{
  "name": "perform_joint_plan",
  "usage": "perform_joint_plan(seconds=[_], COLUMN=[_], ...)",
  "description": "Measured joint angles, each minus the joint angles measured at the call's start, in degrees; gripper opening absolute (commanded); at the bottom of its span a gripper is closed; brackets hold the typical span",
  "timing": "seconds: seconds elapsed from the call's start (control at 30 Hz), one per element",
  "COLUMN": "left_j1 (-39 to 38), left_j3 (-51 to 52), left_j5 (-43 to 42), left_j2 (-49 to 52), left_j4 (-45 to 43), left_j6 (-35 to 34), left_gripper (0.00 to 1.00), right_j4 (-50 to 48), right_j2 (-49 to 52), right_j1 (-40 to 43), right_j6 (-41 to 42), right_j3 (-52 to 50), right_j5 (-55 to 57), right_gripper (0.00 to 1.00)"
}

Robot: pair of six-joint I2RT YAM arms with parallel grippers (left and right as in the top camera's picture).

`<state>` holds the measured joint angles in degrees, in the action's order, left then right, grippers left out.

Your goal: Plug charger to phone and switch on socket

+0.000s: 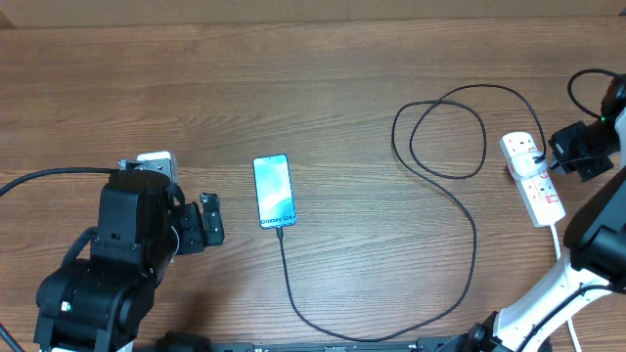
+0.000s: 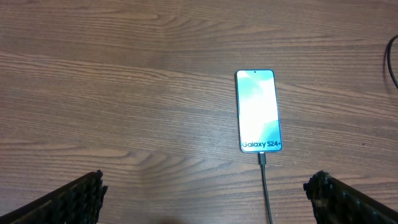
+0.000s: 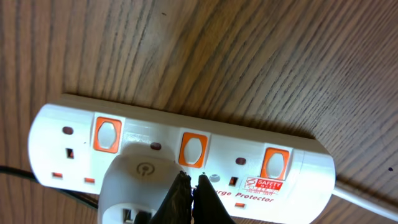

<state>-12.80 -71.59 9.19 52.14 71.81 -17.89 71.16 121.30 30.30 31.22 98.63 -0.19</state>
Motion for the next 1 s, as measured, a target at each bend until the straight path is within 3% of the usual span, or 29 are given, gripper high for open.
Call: perform_joint_plan(seconds=[0.53, 0.77, 1.0], left_j1=[0.02, 0.02, 0.0], left_j3=[0.0, 0.0, 0.0], left_j5=[0.0, 0.0, 0.0], left_j2=[0.0, 0.0, 0.0], left_j4=[0.02, 0.04, 0.02], left_j6=[0.0, 0.0, 0.0], left_gripper=[0.99, 1.0, 1.0], right_j4=[1.14, 13.38, 17.62], right_j2=[4.66, 5.92, 0.2], right_j1=[-0.09, 1.25, 3.82], right_j6=[-0.37, 1.14, 1.62], right_j3=[0.98, 10.21, 19.5], right_j5=[-0.2, 2.6, 3.8], right_gripper=[0.04, 0.04, 0.04])
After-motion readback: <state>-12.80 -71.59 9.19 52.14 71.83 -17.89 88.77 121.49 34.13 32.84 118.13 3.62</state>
